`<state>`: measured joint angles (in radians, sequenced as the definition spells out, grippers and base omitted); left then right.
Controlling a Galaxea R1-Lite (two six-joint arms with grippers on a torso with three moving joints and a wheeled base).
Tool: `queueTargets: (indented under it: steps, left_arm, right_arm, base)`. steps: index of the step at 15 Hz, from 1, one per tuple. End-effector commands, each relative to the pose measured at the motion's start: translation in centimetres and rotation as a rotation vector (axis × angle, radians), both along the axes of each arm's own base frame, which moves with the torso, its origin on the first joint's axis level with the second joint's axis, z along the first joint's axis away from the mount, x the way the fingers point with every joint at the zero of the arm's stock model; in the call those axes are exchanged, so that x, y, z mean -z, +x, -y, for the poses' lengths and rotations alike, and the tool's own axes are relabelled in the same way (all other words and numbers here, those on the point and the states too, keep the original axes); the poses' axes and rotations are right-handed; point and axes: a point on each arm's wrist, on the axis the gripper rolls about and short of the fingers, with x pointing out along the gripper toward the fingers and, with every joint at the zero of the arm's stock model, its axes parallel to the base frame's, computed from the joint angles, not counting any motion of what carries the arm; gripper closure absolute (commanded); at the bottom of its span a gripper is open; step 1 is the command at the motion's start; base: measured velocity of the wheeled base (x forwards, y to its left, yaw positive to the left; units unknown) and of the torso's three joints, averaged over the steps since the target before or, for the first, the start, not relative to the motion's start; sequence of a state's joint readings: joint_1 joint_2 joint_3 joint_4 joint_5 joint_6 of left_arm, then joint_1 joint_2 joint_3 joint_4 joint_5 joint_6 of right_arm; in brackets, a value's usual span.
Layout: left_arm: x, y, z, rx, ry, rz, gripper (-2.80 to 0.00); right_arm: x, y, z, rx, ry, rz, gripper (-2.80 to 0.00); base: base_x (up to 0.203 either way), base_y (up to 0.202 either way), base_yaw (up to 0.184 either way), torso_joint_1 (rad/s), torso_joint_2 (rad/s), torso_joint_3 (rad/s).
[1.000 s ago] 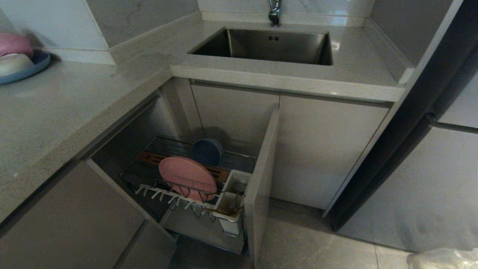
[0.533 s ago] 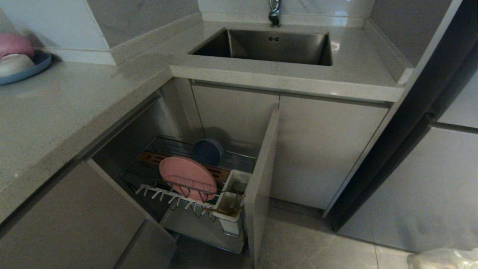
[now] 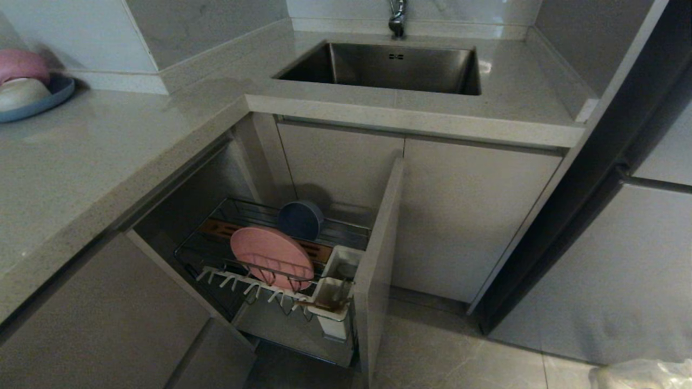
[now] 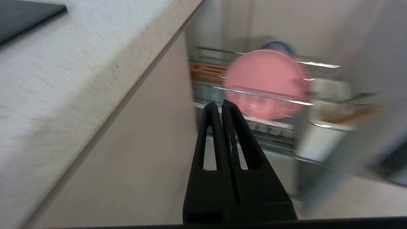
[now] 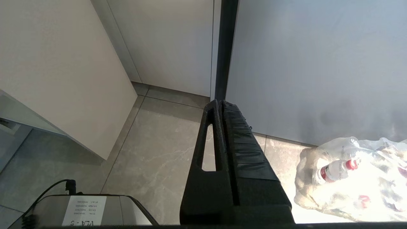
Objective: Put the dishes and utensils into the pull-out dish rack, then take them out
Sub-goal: Take the plate out of the cupboard
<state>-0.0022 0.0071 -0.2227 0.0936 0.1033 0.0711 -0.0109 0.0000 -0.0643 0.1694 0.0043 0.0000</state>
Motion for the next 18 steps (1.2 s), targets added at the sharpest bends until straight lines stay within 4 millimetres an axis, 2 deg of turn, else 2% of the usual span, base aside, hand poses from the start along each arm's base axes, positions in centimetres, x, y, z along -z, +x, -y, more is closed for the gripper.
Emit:
queueTargets:
  steps: [1, 3, 4, 5, 8, 10, 14, 18]
  left_arm:
    - [1.8, 1.5, 0.0, -0.022, 0.02, 0.133, 0.0]
    - [3.6, 2.1, -0.1, -0.045, 0.075, 0.038, 0.0]
    - [4.0, 2.1, 0.0, 0.001, 0.1, -0.013, 0.0]
    - [4.3, 2.1, 0.2, 0.067, 0.124, -0.044, 0.0]
    - [4.4, 2.1, 0.3, 0.099, 0.172, -0.055, 0.0]
    - [4.4, 2.1, 0.3, 0.104, 0.148, -0.051, 0.0]
    - [5.0, 2.2, 0.2, 0.105, -0.083, -0.1, 0.0]
    - [5.0, 2.2, 0.2, 0.082, -0.126, -0.095, 0.0]
  right_arm:
    - [0.0, 0.0, 0.0, -0.001, -0.001, -0.001, 0.0]
    - [0.0, 0.0, 0.0, -0.001, -0.001, -0.001, 0.0]
    - [0.0, 0.0, 0.0, -0.001, 0.0, -0.001, 0.0]
    - [0.0, 0.0, 0.0, 0.0, 0.0, -0.001, 0.0]
    - [0.0, 0.0, 0.0, -0.001, -0.001, -0.001, 0.0]
    - [0.0, 0.0, 0.0, -0.001, -0.001, -0.001, 0.0]
    - [0.0, 0.0, 0.0, -0.001, -0.001, -0.001, 0.0]
    - [0.0, 0.0, 0.0, -0.001, -0.001, -0.001, 0.0]
  base:
    - [0.0, 0.0, 0.0, 0.0, 0.0, 0.0]
    - [0.0, 0.0, 0.0, 0.0, 0.0, 0.0]
    - [0.0, 0.0, 0.0, 0.0, 0.0, 0.0]
    - [0.0, 0.0, 0.0, 0.0, 0.0, 0.0]
    - [0.0, 0.0, 0.0, 0.0, 0.0, 0.0]
    - [0.0, 0.0, 0.0, 0.0, 0.0, 0.0]
    - [0.0, 0.0, 0.0, 0.0, 0.0, 0.0]
    - [0.0, 0.0, 0.0, 0.0, 0.0, 0.0]
